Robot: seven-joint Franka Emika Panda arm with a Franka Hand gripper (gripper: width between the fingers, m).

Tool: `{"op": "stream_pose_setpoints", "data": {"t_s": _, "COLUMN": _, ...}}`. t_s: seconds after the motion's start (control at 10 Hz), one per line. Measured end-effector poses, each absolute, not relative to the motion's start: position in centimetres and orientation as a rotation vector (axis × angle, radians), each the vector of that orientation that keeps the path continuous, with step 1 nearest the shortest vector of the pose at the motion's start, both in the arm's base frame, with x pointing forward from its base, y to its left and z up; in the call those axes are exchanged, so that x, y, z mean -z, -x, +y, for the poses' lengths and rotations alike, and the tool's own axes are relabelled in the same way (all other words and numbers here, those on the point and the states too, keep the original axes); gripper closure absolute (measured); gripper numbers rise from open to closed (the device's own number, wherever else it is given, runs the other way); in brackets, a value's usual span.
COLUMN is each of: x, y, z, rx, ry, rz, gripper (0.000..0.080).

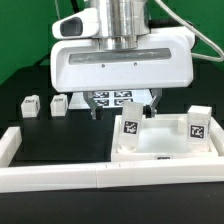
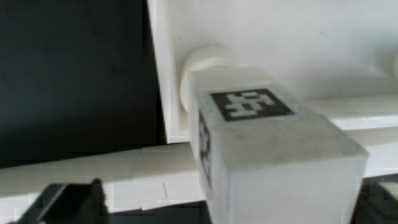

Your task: Assemble square table

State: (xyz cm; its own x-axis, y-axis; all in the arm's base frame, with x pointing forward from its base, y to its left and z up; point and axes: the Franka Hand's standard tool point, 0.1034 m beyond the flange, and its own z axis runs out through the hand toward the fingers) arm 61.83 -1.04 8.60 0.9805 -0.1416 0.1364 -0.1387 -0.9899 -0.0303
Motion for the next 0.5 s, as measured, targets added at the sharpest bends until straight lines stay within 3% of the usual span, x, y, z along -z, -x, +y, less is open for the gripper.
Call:
{"op": "stream_pose_setpoints", "data": {"t_s": 0.2, "x": -8.57, "y": -61.81, "z": -1.02, "rx": 0.215, "ry": 3.1, "rz": 0.269, "gripper": 0.0409}}
{"op": "stream_pose_setpoints", "data": {"t_s": 0.3, "x": -8.55, "y": -61.81, "z": -0.94, "rx": 0.212, "ry": 3.078, "rz": 0.392, "gripper": 0.0409}}
{"op": "stream_pose_setpoints", "data": {"t_s": 0.4, "x": -8.55, "y": -61.82, "z": -0.89, "rx": 0.211, "ry": 3.06, "rz": 0.469, "gripper": 0.0509}}
{"op": "stream_pose_setpoints", "data": {"t_s": 0.5, "x": -8.53, "y": -61.81, "z": -0.83, "rx": 0.208, "ry": 3.036, "rz": 0.575, "gripper": 0.0509}}
